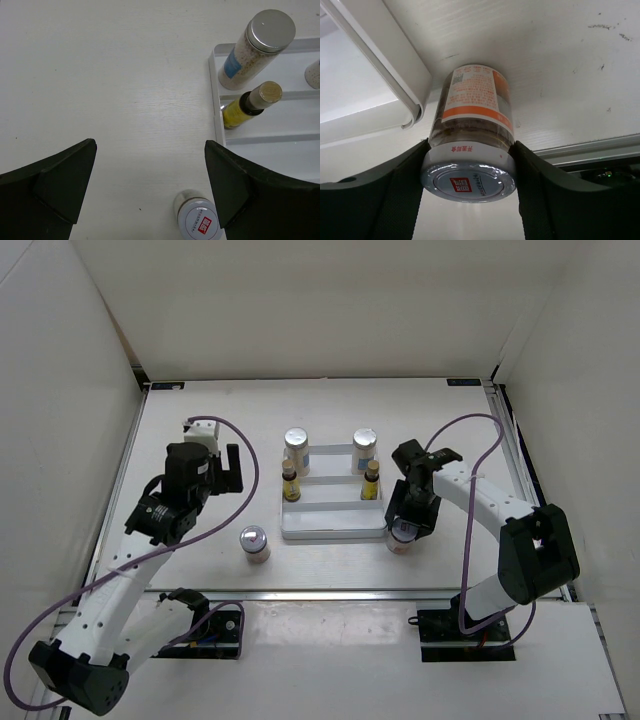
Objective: Organize the condiment bottles
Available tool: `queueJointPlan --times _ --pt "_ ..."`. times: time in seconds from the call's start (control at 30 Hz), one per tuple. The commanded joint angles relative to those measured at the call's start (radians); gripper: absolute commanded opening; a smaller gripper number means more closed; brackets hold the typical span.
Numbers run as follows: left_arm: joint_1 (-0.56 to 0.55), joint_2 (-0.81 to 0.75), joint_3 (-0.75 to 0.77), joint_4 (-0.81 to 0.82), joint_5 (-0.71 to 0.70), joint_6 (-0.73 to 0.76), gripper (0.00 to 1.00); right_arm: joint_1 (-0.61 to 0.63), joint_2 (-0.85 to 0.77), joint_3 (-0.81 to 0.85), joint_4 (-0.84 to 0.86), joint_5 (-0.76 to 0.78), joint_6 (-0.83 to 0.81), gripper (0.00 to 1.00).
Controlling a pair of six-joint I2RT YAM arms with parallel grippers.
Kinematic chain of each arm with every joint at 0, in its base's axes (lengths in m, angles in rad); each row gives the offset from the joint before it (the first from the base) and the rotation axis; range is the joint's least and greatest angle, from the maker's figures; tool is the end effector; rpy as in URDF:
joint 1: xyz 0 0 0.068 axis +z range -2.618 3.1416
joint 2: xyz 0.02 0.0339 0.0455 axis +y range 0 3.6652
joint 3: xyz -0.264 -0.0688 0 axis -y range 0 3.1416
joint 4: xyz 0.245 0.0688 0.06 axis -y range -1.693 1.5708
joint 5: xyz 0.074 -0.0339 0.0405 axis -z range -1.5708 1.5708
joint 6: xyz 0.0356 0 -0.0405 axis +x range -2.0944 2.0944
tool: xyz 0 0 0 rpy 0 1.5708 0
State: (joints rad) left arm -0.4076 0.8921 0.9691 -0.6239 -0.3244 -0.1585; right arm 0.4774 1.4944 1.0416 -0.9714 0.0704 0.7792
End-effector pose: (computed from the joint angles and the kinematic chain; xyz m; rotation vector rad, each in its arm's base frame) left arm 0.1752 -0.0633 0.3416 0.0685 2.0851 0.0004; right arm 0.2342 0.1183 0.2152 0.4558 2.9464 0.0437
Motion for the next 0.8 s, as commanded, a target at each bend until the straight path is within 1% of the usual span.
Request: queueJointPlan --times 0.0,0.03,0.07,0.13,0.17,0.23,0.27,0.37,0.4,0.5,0.67,0.77 --pt "0.024 -0.022 -0.018 0.004 0.001 -0.026 1.00 -0.002 -0.002 0.000 -0.003 0.012 0.031 0.66" --pt "0.024 -0.031 -0.027 0.004 0.001 -0.039 1.00 -0.002 -0.002 0.000 -0.015 0.022 0.031 0.62" --pt "0.024 -0.032 -0.027 0.004 0.001 -0.039 1.00 -0.002 -0.002 0.000 -0.027 0.031 0.031 0.55" --pt "0.024 -0.032 -0.036 0.004 0.001 -0.039 1.00 -0.002 -0.002 0.000 -0.027 0.031 0.031 0.47" --pt "0.024 -0.032 -0.036 0.004 0.001 -0.039 1.00 -0.002 -0.002 0.000 -0.041 0.045 0.031 0.37" --pt "0.024 -0.032 -0.036 0.004 0.001 -0.039 1.00 -0.002 -0.023 0.000 -0.052 0.054 0.043 0.28" --pt "0.024 -0.032 -0.036 0.004 0.001 -0.039 1.00 -0.002 -0.032 0.000 -0.052 0.064 0.052 0.20" --pt "0.024 -0.041 -0.036 0.004 -0.008 -0.039 1.00 -0.002 -0.080 0.011 -0.084 0.077 0.052 0.12" --pt "0.024 -0.041 -0.046 0.004 -0.008 -0.039 1.00 -0.002 -0.089 0.026 -0.098 0.077 0.052 0.08" --pt "0.024 -0.041 -0.046 0.013 -0.008 -0.039 1.00 -0.002 -0.118 0.080 -0.121 0.086 0.040 0.00" --pt "0.024 -0.032 -0.046 0.013 -0.008 -0.039 1.00 0.017 -0.129 0.184 -0.148 0.095 0.017 0.00" --pt "0.024 -0.032 -0.046 0.013 -0.008 -0.039 1.00 0.055 -0.129 0.244 -0.135 0.081 -0.015 0.00"
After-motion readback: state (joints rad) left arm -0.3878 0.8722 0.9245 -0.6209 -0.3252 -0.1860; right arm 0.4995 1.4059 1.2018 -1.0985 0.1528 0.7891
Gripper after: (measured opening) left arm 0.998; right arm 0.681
